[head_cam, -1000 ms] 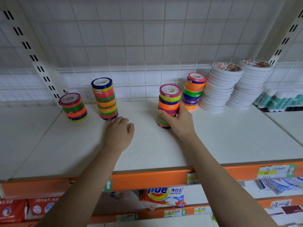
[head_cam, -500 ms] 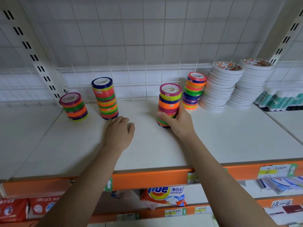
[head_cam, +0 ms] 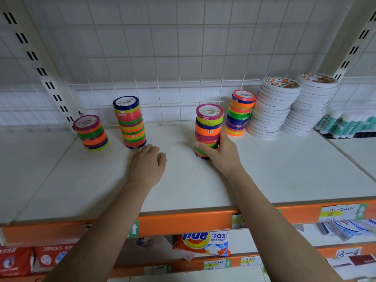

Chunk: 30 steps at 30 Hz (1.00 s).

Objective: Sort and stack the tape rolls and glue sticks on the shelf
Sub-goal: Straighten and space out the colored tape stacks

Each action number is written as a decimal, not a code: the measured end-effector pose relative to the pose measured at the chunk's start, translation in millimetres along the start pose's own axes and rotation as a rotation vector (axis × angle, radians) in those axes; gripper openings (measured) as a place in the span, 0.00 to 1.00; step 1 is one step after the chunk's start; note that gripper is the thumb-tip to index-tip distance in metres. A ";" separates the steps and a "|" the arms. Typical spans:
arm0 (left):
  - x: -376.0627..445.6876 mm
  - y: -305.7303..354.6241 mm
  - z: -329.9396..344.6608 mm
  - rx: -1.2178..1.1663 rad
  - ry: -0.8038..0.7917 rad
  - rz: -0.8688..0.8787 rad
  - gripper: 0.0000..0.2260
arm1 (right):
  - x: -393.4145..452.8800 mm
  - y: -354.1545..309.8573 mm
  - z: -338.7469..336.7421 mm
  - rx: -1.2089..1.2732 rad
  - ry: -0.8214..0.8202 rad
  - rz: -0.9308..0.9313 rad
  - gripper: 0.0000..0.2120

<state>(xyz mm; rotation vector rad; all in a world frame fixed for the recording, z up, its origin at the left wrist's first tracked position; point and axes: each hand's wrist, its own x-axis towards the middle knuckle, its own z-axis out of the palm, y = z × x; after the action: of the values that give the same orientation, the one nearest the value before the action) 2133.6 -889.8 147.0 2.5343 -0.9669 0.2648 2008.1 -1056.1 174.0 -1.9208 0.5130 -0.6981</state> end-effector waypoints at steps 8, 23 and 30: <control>0.3 0.3 -0.1 -0.021 0.004 -0.012 0.15 | -2.1 -8.9 2.4 0.093 0.061 0.009 0.27; -0.1 3.1 -0.6 -0.020 0.014 -0.022 0.12 | 5.5 -10.3 -0.4 0.096 0.033 0.014 0.24; 0.2 2.9 -0.5 -0.014 0.014 -0.020 0.13 | 9.0 -24.9 -4.7 0.116 0.037 0.001 0.31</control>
<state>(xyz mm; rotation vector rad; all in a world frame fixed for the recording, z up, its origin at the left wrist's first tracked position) 2131.8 -891.7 148.4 2.5245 -0.9349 0.2685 2013.0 -1054.3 200.3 -1.8020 0.4857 -0.7476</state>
